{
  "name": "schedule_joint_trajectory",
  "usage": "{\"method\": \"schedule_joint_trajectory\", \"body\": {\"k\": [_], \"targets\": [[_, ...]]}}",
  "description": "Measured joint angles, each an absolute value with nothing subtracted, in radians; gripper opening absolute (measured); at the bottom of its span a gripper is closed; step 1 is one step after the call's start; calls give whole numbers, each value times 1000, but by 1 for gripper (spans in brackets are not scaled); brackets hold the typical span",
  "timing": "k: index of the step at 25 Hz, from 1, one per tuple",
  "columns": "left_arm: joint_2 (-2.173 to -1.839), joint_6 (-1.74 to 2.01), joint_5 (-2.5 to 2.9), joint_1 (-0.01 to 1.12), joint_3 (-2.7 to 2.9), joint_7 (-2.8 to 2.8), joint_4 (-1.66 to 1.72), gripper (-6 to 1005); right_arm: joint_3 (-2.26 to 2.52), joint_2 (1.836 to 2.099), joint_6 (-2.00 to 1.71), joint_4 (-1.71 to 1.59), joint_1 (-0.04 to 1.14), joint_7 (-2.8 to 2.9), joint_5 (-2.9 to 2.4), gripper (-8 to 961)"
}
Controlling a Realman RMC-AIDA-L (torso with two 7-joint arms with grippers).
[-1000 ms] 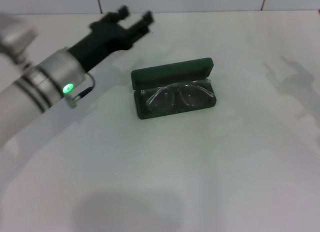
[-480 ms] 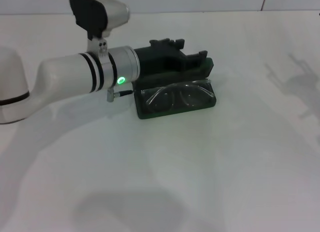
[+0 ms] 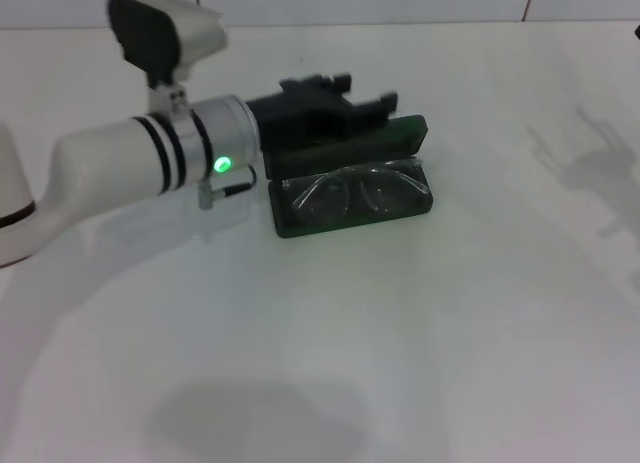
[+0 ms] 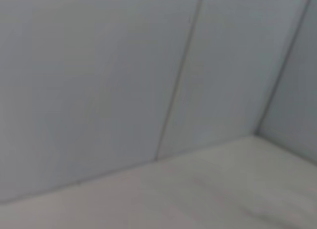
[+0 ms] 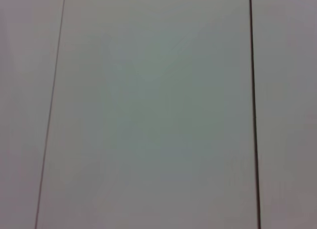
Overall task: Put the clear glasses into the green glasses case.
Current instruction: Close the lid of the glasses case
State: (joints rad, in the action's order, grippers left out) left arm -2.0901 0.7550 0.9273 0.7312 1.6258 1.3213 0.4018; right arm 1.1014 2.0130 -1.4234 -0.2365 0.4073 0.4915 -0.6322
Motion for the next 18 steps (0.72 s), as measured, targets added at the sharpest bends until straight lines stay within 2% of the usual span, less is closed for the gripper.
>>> {"method": "schedule_joint_trajectory", "body": {"k": [3,9,18], "targets": [[-2089,723,930,692,1595,1319,460,757,1104,2014,-1423,-233,409,484,-635,723],[-2089,622,1007,720,1605,1368,438,757,1113,2016,-1418,-232,413,481,-668,723],[-2092,665,1180,722,1604,1464,452,757,1116,2017,-1411,-233,413,484,-670,723]]}}
